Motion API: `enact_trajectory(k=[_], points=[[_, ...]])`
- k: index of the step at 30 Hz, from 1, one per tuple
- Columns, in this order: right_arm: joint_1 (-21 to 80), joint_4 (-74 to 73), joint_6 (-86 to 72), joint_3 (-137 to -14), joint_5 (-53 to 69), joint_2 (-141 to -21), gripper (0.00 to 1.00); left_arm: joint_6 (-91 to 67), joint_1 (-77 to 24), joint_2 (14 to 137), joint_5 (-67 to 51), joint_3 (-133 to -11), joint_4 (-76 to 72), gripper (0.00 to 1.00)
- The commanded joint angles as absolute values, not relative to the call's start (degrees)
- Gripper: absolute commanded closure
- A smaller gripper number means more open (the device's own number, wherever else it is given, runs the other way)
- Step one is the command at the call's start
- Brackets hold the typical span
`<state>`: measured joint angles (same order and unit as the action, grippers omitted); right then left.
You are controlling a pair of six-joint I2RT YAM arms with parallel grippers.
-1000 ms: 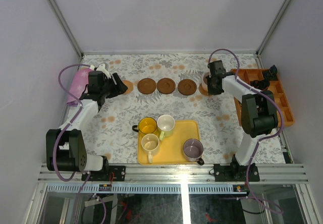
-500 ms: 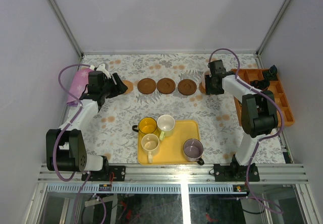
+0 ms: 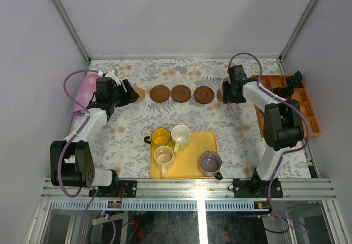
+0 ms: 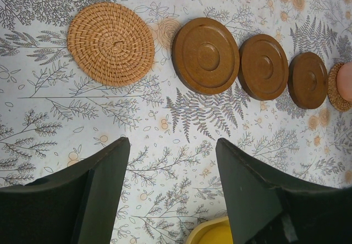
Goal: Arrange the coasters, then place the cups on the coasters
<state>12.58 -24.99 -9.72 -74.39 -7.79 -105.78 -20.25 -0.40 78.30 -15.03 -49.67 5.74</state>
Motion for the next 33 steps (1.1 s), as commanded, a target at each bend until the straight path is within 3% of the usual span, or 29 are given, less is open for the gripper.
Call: enact_trajectory(k=[1,7,10,19,33], points=[[12.31,-25.49,-11.7,-75.12,-7.95,-99.31,0.38,-19.39,-0.79,78.49,-14.36,-50.63,5.16,0.36],[12.36,-25.65,-14.2,-71.85,-9.72,-90.64,0.39,-19.14,-0.82,78.2,-13.95,-50.84,5.73,0.36],[12.44,-25.07,-15.21,-69.5,-9.03,-86.12,0.45,-19.19,-0.8,78.36,-14.11,-50.97,5.69,0.35],[12.92,-20.39,-16.35,-59.78,9.53,-81.93,0.99,-19.9,-0.86,78.86,-15.46,-50.5,5.35,0.36],[24.57,-16.11,-15.83,-55.05,13.0,-89.63,1.0,-20.23,-1.57,78.36,-15.71,-49.51,5.38,0.35]])
